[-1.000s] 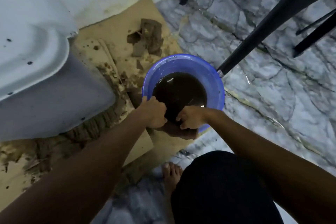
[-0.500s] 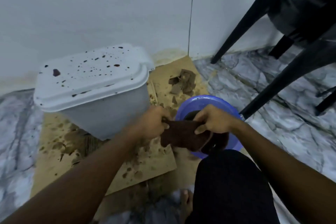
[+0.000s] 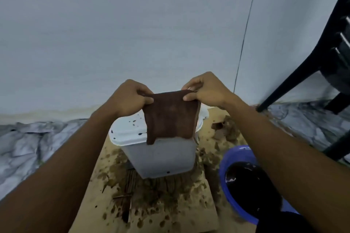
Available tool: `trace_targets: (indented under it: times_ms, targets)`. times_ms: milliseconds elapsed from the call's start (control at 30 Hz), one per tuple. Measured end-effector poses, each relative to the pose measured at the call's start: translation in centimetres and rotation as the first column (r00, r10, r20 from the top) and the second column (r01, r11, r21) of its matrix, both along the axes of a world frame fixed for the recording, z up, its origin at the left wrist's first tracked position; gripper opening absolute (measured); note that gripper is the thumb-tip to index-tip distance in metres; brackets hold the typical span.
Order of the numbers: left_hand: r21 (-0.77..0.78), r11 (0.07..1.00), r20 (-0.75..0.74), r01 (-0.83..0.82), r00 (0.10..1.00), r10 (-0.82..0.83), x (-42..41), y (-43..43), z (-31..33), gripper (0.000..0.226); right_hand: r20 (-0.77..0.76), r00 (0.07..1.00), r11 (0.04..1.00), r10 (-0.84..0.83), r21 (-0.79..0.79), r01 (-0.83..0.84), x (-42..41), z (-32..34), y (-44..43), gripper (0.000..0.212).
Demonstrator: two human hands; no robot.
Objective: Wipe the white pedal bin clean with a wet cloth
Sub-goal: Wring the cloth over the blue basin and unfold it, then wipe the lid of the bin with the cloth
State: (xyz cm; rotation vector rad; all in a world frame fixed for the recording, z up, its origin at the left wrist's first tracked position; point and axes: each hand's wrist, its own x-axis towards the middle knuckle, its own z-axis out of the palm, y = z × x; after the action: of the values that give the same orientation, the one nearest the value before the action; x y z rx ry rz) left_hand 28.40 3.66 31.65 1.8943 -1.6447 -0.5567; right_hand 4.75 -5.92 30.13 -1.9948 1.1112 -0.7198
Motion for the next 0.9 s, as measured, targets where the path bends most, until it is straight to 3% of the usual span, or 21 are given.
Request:
trace_targets:
  times_ms: [100,200,333,400,500,667,800,900]
  targets:
    - [-0.102,0.985,0.112,-0.142,0.982,0.153,1.0,-2.2,-2.0,0.028,-0.072,0.992,0.986,-0.099,-0.139,0.089,2.5,-2.1,-1.1,0.033]
    - [-0.149,0.988,0.246,-0.045,0.966,0.081,-0.7,-3.0,-4.8,0.045,-0.199,0.98,0.984,-0.017,-0.177,-0.019,2.5,-3.9,-0.4,0.05]
    - [0.079,0.991,0.357,0.109,0.925,-0.13,-4.6,-3.4,-8.7,0.063,-0.352,0.933,0.984,0.071,-0.126,-0.122,0.4,-6.1,-0.4,0.098]
    - [0.146,0.984,0.43,0.1,0.89,-0.154,-5.8,-3.7,-9.9,0.066,-0.318,0.946,0.992,0.067,-0.077,-0.096,-0.7,-6.8,-0.3,0.115]
    - [0.142,0.987,0.47,0.072,0.873,-0.131,-5.1,-3.9,-10.6,0.066,-0.252,0.963,0.992,0.098,-0.058,-0.116,-1.7,-7.6,-0.1,0.114]
    - [0.202,0.978,0.479,-0.05,0.876,-0.054,-3.1,-6.3,-10.1,0.064,-0.321,0.944,0.994,0.082,-0.038,-0.099,-1.8,-8.3,-0.2,0.111]
    - [0.192,0.975,0.478,0.113,0.857,-0.193,-6.4,-7.1,-10.3,0.062,-0.244,0.964,0.988,0.109,-0.084,-0.133,-2.4,-7.6,-0.1,0.108]
    - [0.141,0.979,0.496,0.146,0.846,-0.198,-5.8,-5.0,-10.6,0.061,-0.235,0.964,0.983,0.128,-0.097,-0.154,-2.4,-7.5,-0.1,0.101]
